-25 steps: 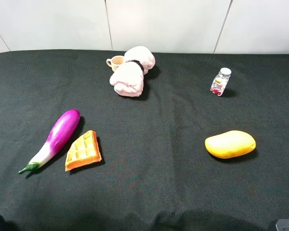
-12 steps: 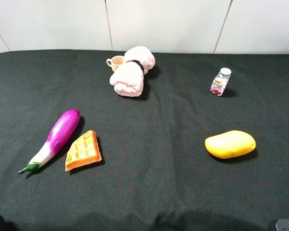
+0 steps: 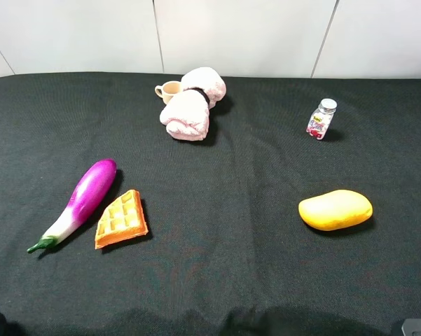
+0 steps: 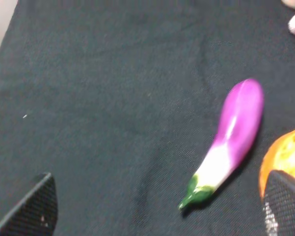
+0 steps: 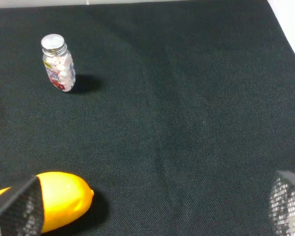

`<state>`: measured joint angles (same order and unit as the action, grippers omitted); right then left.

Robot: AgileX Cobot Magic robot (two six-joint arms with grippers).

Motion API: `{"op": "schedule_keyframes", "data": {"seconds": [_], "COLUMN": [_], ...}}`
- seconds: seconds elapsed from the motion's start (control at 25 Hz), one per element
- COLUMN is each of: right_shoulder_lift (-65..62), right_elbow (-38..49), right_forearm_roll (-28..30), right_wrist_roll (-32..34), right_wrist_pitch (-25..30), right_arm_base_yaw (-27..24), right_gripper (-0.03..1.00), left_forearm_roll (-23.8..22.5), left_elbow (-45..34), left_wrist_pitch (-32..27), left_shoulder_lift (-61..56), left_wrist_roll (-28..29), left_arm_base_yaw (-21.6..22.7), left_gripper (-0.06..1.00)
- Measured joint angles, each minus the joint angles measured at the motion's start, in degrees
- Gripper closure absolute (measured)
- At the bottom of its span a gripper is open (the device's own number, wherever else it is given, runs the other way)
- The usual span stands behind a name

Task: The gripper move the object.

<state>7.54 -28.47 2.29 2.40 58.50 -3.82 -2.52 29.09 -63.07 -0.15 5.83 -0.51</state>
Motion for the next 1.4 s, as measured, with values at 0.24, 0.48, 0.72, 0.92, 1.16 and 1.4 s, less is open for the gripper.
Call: {"op": "schedule_keyframes", "data": {"seconds": [0.24, 0.48, 0.72, 0.92, 1.16, 1.4], "right_shoulder_lift": [0.0, 0.0, 0.0, 0.0, 0.0, 0.0], "right_elbow": [0.0, 0.0, 0.0, 0.0, 0.0, 0.0], "right_forearm_roll": [0.0, 0.0, 0.0, -0.05, -0.05, -0.05], "right_wrist_roll": [0.0, 0.0, 0.0, 0.0, 0.0, 0.0], "right_wrist_pitch": [0.0, 0.0, 0.0, 0.0, 0.0, 0.0], "right_arm_base_yaw": [0.0, 0.0, 0.0, 0.0, 0.0, 0.0], "right_gripper": [0.27, 0.27, 0.27, 0.27, 0.27, 0.27], "left_forearm_roll": [2.52, 2.52, 2.52, 2.52, 2.52, 2.52], "left_elbow": [-1.02, -1.02, -1.02, -1.02, -1.02, -1.02], "left_wrist_pitch": [2.03, 2.09, 2.09, 2.09, 2.09, 2.09], "left_shoulder_lift": [0.0, 0.0, 0.0, 0.0, 0.0, 0.0], "left_wrist_roll": [-3.93, -4.62, -4.75, -4.75, -4.75, -4.88], "left_arm_base_yaw": [0.22, 0.51, 0.51, 0.51, 0.51, 0.51], "left_gripper": [0.08, 0.08, 0.08, 0.08, 0.08, 0.08]}}
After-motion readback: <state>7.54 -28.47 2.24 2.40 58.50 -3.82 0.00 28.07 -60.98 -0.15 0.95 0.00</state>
